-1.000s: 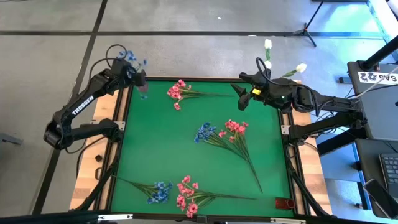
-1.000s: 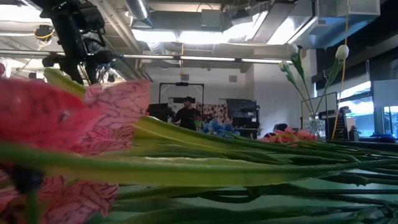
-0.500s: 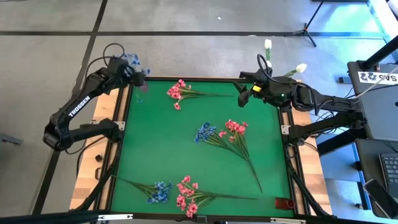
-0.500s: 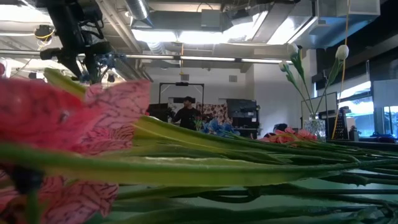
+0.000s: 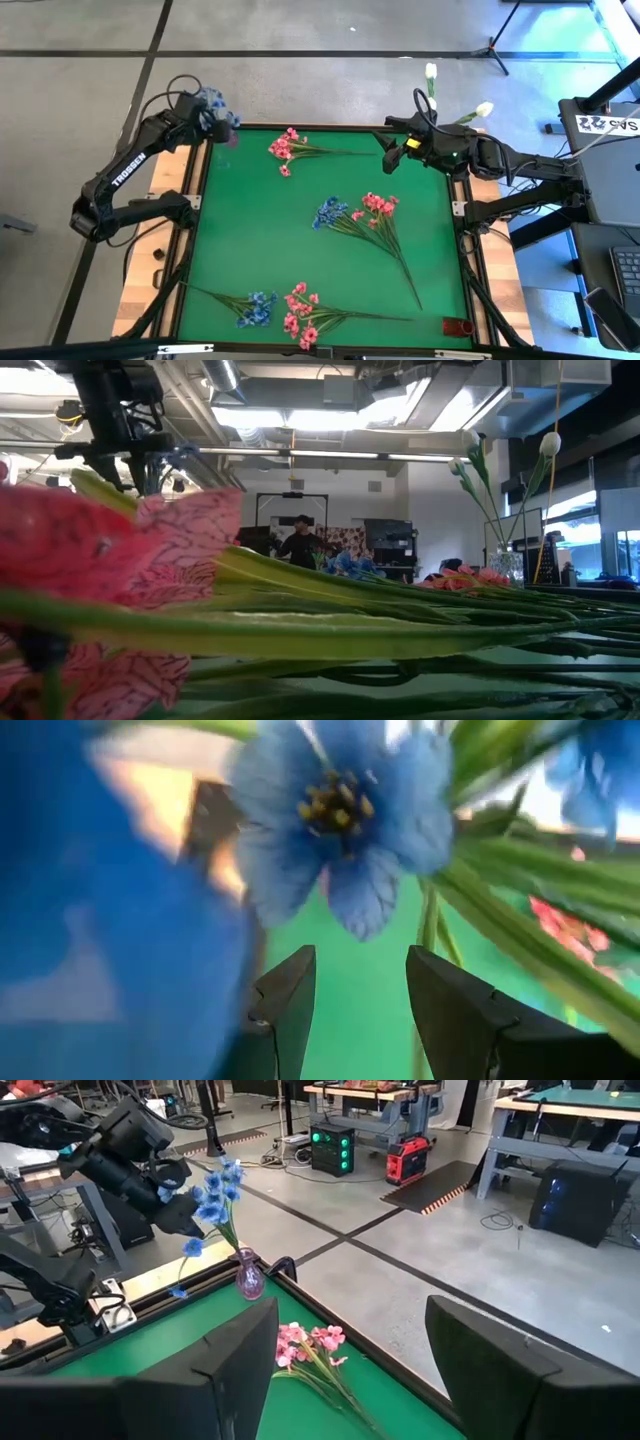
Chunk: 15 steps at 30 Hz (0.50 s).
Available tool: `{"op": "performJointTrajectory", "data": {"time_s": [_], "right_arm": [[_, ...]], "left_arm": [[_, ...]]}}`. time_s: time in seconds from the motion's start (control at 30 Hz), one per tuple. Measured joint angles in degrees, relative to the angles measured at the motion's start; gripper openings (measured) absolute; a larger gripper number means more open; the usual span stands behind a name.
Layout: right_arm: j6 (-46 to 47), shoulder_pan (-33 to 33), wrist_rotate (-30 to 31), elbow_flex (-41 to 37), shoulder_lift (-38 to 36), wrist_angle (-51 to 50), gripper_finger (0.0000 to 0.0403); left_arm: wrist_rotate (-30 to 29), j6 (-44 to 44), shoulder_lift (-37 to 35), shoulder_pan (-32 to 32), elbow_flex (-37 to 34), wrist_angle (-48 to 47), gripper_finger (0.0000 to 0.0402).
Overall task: Sort flowers into vase by color
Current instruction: Put the top left blue flowers into the violet vase
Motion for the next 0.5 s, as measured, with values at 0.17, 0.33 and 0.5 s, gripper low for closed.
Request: {"op": "performJointTrajectory", "data": {"time_s": [0.17,0.33,0.5], "right_arm": [[0.1,0.0,0.0,0.0,0.0,-0.5,0.0253],[0.1,0.0,0.0,0.0,0.0,-1.6,0.0253],[0.1,0.0,0.0,0.0,0.0,-2.2,0.0253]], "left_arm": [[4.2,-0.1,0.0,0.0,1.7,-3.6,0.0153],[4.6,2.0,0.0,0.0,1.8,-9.4,0.0153],[4.2,3.7,-0.6,-2.3,1.8,-11.2,0.0153]]}}
